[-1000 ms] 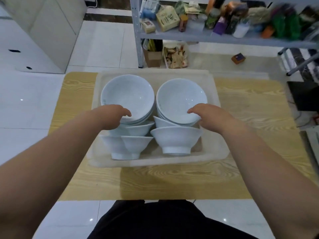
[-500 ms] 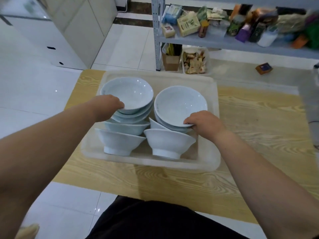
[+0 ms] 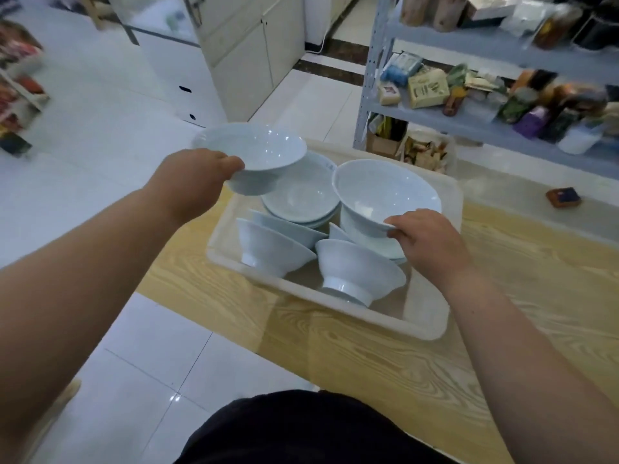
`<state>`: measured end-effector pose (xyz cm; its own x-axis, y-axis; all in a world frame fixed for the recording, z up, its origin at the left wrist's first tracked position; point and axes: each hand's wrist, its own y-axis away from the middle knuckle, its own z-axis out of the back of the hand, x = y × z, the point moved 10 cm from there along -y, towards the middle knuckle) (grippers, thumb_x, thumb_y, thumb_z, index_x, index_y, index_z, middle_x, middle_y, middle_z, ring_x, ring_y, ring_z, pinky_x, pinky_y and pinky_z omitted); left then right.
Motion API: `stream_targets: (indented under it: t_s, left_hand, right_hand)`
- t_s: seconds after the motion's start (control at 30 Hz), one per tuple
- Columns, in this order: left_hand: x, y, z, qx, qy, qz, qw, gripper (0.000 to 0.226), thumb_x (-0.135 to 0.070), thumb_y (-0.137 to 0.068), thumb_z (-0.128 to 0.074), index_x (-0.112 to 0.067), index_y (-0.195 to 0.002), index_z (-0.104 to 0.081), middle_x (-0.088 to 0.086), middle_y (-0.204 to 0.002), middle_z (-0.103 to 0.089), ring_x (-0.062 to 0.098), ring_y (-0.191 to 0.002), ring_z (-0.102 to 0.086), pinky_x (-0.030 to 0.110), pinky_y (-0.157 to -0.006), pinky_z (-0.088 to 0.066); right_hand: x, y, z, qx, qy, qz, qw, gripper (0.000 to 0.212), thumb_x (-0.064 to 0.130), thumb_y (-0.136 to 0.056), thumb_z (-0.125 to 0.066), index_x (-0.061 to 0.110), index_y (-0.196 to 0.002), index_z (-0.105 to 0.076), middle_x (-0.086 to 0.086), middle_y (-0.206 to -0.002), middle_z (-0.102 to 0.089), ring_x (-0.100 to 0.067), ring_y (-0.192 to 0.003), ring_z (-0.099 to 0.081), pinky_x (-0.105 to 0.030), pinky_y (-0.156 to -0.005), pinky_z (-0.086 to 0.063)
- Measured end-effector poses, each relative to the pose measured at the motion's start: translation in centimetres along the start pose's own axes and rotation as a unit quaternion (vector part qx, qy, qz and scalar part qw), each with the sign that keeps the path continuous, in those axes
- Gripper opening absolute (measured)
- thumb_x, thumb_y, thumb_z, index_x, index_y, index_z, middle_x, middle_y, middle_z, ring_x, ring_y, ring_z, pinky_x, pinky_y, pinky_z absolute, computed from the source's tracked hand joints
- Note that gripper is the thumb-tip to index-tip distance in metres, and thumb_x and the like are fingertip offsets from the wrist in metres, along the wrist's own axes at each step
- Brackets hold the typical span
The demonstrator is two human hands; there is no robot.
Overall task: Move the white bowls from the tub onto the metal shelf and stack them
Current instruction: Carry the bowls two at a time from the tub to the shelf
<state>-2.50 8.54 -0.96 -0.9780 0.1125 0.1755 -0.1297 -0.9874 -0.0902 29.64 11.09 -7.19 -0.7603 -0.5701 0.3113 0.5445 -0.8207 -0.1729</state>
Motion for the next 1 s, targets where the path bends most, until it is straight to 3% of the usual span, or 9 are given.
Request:
stream_targets:
  t_s: [0.13,0.27,0.5,0.6,0.73,0.87,1.0]
  left_hand:
    - [4.0,9.2,3.2,-0.047,0.016,0.077,0.996,0.037,0.007,-0.08,-0.055,-0.018,-0.105,-0.065,0.007,-0.086,-0.068,0.035,-0.067,-0.059,0.03,-0.051,-0.033]
    - [8.3,21.2,3.0,-0.035,0.037,0.184,0.982,0.042,0.012,-0.074,-0.057,-0.018,-0.1,-0.068,0.006,-0.082,-0.068,0.034,-0.063,-0.057,0.028,-0.05,-0.031]
    - [14.1,44.1,0.3,0.003,0.031,0.395,0.918,0.042,0.008,-0.076,-0.059,-0.021,-0.105,-0.067,0.003,-0.085,-0.069,0.03,-0.069,-0.059,0.026,-0.052,-0.029]
    - [14.6,52.6,0.4,-0.003,0.016,0.463,0.886,0.037,0.005,-0.077,-0.063,-0.017,-0.106,-0.07,0.005,-0.088,-0.072,0.032,-0.073,-0.064,0.03,-0.052,-0.04]
    - [13.2,62.4,1.1,-0.021,0.002,0.555,0.832,0.037,0.009,-0.075,-0.065,-0.013,-0.103,-0.072,0.008,-0.084,-0.071,0.035,-0.073,-0.064,0.037,-0.054,-0.05]
    - [9.6,70.4,1.7,-0.006,-0.032,0.642,0.766,0.033,0.001,-0.074,-0.056,-0.015,-0.1,-0.07,0.005,-0.084,-0.071,0.033,-0.074,-0.064,0.034,-0.052,-0.045]
    - [3.8,76.6,2.7,0.019,-0.037,0.754,0.655,0.039,0.002,-0.064,-0.077,-0.019,-0.097,-0.068,-0.002,-0.081,-0.069,0.03,-0.075,-0.061,0.03,-0.054,-0.033]
  right_hand:
    - [7.3,-0.7,0.7,-0.019,-0.014,0.059,0.998,0.013,0.01,-0.089,-0.068,0.014,-0.099,-0.074,-0.005,-0.08,-0.071,-0.029,-0.075,-0.06,-0.04,-0.068,-0.049]
    - [17.5,-1.2,-0.8,-0.004,-0.038,0.151,0.988,0.015,0.011,-0.089,-0.065,0.01,-0.101,-0.074,-0.007,-0.081,-0.072,-0.03,-0.077,-0.063,-0.042,-0.068,-0.052]
    - [37.9,-0.8,-7.3,0.067,-0.089,0.321,0.94,0.015,0.016,-0.087,-0.064,0.012,-0.098,-0.074,-0.004,-0.08,-0.072,-0.03,-0.075,-0.066,-0.043,-0.064,-0.053]
    - [46.1,0.9,-10.6,0.103,-0.094,0.398,0.907,0.013,0.016,-0.088,-0.062,0.015,-0.095,-0.073,-0.003,-0.072,-0.067,-0.028,-0.067,-0.061,-0.041,-0.059,-0.049]
    - [55.8,4.0,-14.3,0.158,-0.091,0.493,0.85,0.01,0.009,-0.087,-0.07,0.016,-0.094,-0.072,-0.002,-0.068,-0.064,-0.028,-0.064,-0.057,-0.041,-0.056,-0.048]
    - [64.0,7.9,-17.3,0.206,-0.105,0.584,0.778,0.012,0.006,-0.085,-0.071,0.018,-0.09,-0.071,0.0,-0.065,-0.061,-0.027,-0.064,-0.056,-0.039,-0.055,-0.047]
    - [70.6,12.5,-19.1,0.238,-0.121,0.673,0.689,0.014,0.005,-0.085,-0.07,0.017,-0.091,-0.072,-0.002,-0.071,-0.065,-0.031,-0.069,-0.059,-0.04,-0.057,-0.052]
